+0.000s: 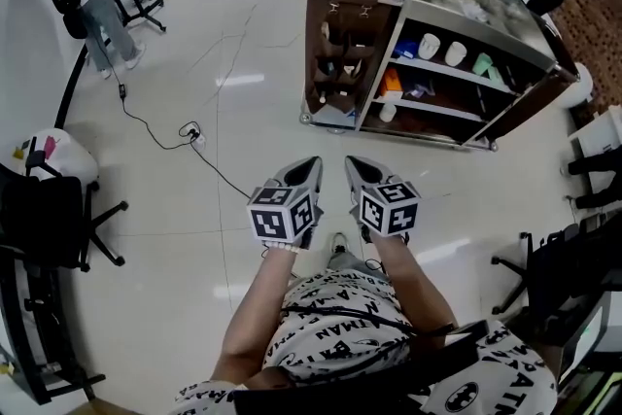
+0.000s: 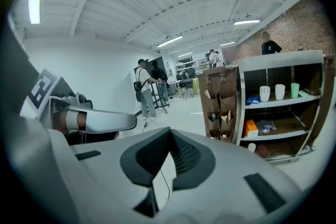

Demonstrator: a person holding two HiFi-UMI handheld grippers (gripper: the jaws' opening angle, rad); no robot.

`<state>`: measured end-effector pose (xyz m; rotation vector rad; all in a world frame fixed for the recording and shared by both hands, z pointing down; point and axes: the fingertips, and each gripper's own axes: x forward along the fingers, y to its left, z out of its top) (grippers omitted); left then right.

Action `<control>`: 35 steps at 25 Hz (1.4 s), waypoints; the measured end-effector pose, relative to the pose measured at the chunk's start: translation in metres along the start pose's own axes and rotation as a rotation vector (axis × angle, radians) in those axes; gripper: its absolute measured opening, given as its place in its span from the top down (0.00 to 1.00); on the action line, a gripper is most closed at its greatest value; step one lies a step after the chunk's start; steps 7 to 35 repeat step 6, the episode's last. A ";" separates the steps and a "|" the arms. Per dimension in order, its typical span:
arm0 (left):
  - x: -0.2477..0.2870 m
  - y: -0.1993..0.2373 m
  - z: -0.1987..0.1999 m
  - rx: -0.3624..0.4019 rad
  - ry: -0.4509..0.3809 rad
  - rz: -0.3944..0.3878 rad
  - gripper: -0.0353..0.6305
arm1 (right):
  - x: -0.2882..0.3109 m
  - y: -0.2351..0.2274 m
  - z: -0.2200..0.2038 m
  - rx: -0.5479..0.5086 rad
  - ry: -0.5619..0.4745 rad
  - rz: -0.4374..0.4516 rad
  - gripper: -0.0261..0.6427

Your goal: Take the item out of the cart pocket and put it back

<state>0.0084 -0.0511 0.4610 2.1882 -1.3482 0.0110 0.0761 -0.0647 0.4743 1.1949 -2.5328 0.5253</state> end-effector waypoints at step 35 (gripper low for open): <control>0.001 0.000 -0.002 -0.001 0.003 0.003 0.95 | -0.001 -0.001 -0.001 -0.003 0.005 0.000 0.96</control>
